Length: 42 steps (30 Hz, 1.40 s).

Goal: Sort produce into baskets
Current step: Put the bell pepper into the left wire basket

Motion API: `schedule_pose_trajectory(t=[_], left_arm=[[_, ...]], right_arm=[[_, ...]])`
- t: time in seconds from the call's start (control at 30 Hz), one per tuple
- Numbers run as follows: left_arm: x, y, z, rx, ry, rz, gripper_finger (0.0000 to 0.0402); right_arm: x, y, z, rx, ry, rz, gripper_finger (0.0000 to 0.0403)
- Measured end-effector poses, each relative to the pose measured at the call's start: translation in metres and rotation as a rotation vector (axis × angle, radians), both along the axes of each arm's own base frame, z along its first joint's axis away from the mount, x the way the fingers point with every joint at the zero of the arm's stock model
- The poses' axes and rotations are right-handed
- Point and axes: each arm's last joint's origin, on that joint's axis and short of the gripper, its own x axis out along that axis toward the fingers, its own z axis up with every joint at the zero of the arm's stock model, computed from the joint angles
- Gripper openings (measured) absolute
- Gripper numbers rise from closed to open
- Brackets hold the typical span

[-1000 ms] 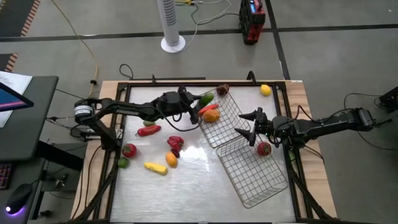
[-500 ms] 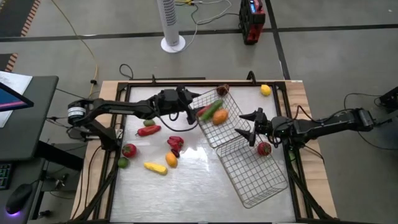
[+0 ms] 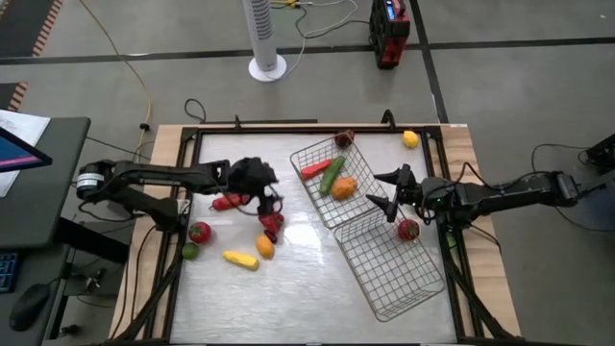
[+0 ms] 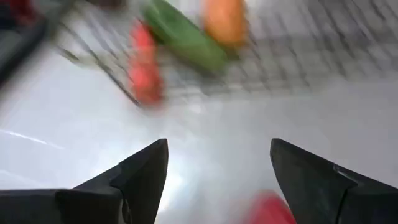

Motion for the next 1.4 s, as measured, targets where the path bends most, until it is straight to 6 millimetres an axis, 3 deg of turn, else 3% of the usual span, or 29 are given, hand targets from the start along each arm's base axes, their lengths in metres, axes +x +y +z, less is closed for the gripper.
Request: schedule_pose_trajectory(t=[0.27,0.6,0.8,1.13,1.4], left_arm=[[0.005,-0.028,-0.007,0.058,0.056,-0.077,0.0275],[0.003,-0.041,-0.011,0.113,0.112,-0.217,0.0352],[-0.003,-0.04,-0.02,0.153,0.181,-0.243,0.0377],[-0.008,-0.043,-0.036,0.101,0.155,-0.281,0.0378],[-0.009,-0.042,-0.04,0.154,0.166,-0.309,0.0378]], right_arm=[[0.001,-0.003,-0.001,0.001,0.003,-0.013,0.0385],[0.002,-0.002,-0.001,-0.001,0.004,-0.008,0.0385],[0.001,-0.002,-0.001,-0.001,0.004,-0.009,0.0385],[0.002,-0.003,0.0,-0.001,0.0,-0.01,0.0385],[0.002,-0.002,0.0,0.001,0.0,0.0,0.0385]])
